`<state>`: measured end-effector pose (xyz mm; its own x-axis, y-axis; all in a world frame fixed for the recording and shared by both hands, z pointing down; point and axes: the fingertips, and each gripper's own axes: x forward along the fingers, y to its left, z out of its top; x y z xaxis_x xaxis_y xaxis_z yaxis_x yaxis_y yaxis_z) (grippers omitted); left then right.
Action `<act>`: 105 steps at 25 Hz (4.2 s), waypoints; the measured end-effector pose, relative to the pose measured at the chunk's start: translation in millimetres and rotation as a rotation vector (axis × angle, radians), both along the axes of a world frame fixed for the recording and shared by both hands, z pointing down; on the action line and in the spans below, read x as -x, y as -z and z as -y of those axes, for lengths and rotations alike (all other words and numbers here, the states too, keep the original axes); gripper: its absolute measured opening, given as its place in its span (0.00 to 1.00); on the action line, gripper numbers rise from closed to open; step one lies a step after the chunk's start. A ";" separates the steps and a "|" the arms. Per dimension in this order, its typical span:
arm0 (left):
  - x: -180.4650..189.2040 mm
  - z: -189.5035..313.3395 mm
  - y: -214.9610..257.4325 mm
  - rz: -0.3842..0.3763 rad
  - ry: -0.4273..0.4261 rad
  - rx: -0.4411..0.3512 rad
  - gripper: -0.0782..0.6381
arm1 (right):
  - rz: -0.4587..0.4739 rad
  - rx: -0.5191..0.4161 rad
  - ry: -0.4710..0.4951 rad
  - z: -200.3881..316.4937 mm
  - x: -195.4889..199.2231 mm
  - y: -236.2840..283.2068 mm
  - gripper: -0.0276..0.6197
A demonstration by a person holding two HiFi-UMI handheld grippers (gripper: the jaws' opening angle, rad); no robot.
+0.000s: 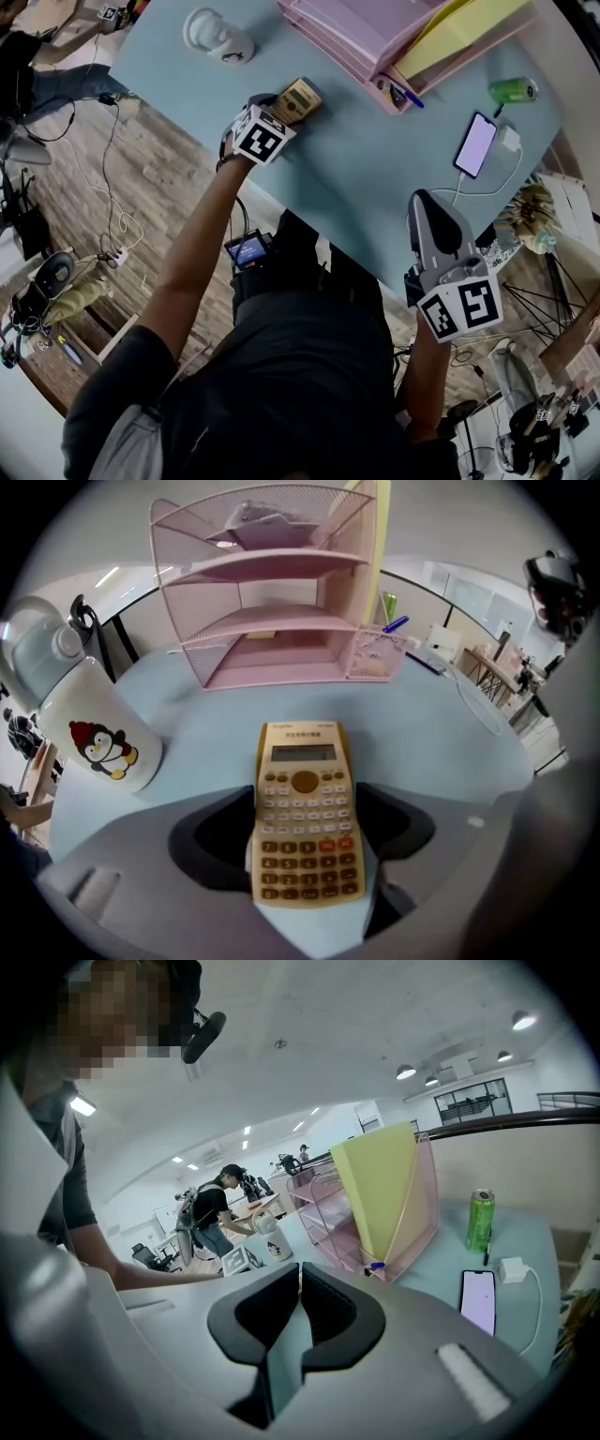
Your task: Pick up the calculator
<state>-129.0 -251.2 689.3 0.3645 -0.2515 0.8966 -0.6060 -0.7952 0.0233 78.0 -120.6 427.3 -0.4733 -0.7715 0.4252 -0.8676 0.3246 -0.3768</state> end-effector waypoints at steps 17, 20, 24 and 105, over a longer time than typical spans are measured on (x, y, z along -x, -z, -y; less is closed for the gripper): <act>2.7 -8.1 22.5 -0.029 -0.027 -0.006 0.63 | -0.001 -0.016 0.005 2.0 4.2 5.3 0.05; 2.3 -9.3 27.2 -0.031 -0.036 -0.014 0.63 | -0.002 -0.021 0.008 2.8 4.8 7.3 0.05; 1.8 -13.0 29.2 -0.039 -0.034 -0.011 0.62 | -0.006 -0.026 0.012 2.7 5.6 9.5 0.05; 59.4 14.4 59.0 -0.019 -0.111 -0.070 0.64 | -0.018 -0.057 0.033 33.7 37.1 31.4 0.05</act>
<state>-188.4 -265.6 630.3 0.4101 -0.2707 0.8709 -0.5142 -0.8573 -0.0244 40.9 -154.4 395.9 -0.4915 -0.7790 0.3893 -0.8625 0.3737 -0.3412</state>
